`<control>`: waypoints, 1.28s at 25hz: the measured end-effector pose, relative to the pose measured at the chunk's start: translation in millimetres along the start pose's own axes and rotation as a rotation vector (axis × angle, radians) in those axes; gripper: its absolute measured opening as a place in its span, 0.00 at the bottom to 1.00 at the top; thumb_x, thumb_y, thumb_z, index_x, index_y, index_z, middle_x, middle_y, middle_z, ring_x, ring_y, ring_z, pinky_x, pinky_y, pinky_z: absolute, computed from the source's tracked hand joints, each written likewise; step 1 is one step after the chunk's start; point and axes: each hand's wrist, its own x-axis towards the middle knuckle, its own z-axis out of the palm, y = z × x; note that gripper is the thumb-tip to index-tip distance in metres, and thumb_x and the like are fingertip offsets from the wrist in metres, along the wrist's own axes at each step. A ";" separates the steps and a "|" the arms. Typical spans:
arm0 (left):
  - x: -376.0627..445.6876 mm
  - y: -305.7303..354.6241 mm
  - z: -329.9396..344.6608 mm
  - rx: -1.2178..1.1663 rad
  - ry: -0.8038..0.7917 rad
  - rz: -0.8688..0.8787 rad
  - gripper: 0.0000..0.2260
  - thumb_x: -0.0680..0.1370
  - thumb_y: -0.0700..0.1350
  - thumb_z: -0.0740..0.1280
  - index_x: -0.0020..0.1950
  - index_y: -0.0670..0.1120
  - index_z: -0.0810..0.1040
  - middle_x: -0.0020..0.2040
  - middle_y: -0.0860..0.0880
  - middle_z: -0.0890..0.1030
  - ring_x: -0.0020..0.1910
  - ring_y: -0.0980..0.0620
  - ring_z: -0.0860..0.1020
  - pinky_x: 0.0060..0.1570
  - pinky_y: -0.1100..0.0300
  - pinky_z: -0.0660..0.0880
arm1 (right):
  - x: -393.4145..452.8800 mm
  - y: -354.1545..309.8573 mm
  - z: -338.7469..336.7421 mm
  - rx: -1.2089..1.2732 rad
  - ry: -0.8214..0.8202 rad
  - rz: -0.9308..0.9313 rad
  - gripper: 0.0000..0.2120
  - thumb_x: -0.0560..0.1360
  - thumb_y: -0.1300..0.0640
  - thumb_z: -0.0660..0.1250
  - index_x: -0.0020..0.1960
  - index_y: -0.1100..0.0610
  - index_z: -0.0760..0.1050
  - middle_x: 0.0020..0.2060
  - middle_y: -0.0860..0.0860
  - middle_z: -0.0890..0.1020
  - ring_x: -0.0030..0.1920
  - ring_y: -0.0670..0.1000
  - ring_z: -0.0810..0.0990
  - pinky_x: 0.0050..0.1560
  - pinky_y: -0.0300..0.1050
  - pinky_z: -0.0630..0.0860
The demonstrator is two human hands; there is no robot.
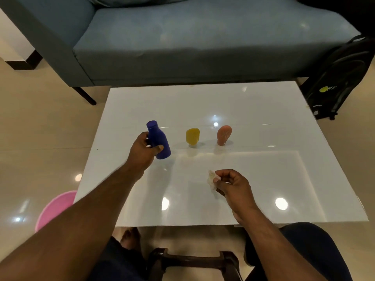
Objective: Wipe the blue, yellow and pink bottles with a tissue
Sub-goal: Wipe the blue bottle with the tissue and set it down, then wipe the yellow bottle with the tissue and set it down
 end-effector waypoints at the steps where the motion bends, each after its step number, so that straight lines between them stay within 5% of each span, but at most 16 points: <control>1: 8.3 3.0 2.3 0.031 0.007 0.020 0.23 0.75 0.31 0.71 0.68 0.43 0.72 0.57 0.47 0.79 0.53 0.49 0.78 0.49 0.60 0.76 | 1.0 0.8 0.1 -0.017 -0.011 0.004 0.06 0.73 0.64 0.71 0.46 0.54 0.81 0.43 0.51 0.84 0.47 0.52 0.83 0.53 0.53 0.81; 4: 30.6 4.6 3.0 0.130 0.002 0.053 0.22 0.75 0.31 0.70 0.67 0.43 0.73 0.55 0.48 0.78 0.48 0.54 0.77 0.46 0.64 0.73 | 3.3 1.6 2.1 -0.036 -0.031 0.011 0.06 0.73 0.63 0.71 0.45 0.52 0.81 0.43 0.50 0.84 0.47 0.51 0.83 0.52 0.51 0.81; 9: 52.7 0.2 -6.5 0.216 0.004 0.067 0.23 0.74 0.31 0.70 0.68 0.42 0.73 0.56 0.47 0.78 0.53 0.48 0.77 0.55 0.56 0.73 | 6.2 2.7 5.4 -0.050 -0.036 0.020 0.06 0.73 0.62 0.71 0.46 0.51 0.81 0.43 0.48 0.84 0.46 0.49 0.83 0.51 0.50 0.82; 14: 60.1 -1.7 -9.7 0.203 0.019 0.085 0.20 0.76 0.31 0.69 0.66 0.44 0.74 0.54 0.48 0.78 0.49 0.51 0.76 0.45 0.65 0.70 | 7.1 3.0 9.6 -0.070 -0.039 0.038 0.07 0.73 0.63 0.71 0.46 0.51 0.81 0.43 0.48 0.84 0.45 0.49 0.83 0.51 0.50 0.82; 18: 64.9 -7.3 -11.5 0.220 0.027 0.077 0.18 0.76 0.31 0.69 0.61 0.47 0.73 0.48 0.51 0.78 0.47 0.51 0.76 0.46 0.63 0.71 | 7.7 4.4 10.6 -0.084 -0.039 0.047 0.07 0.73 0.62 0.71 0.46 0.51 0.81 0.43 0.48 0.84 0.45 0.49 0.83 0.50 0.51 0.82; 32: 65.9 -4.8 -17.0 0.274 -0.030 0.030 0.21 0.76 0.31 0.68 0.67 0.42 0.73 0.55 0.46 0.78 0.53 0.49 0.76 0.53 0.57 0.70 | 7.1 3.6 9.3 -0.083 -0.038 0.033 0.08 0.73 0.64 0.71 0.46 0.51 0.81 0.43 0.49 0.84 0.46 0.51 0.83 0.48 0.49 0.82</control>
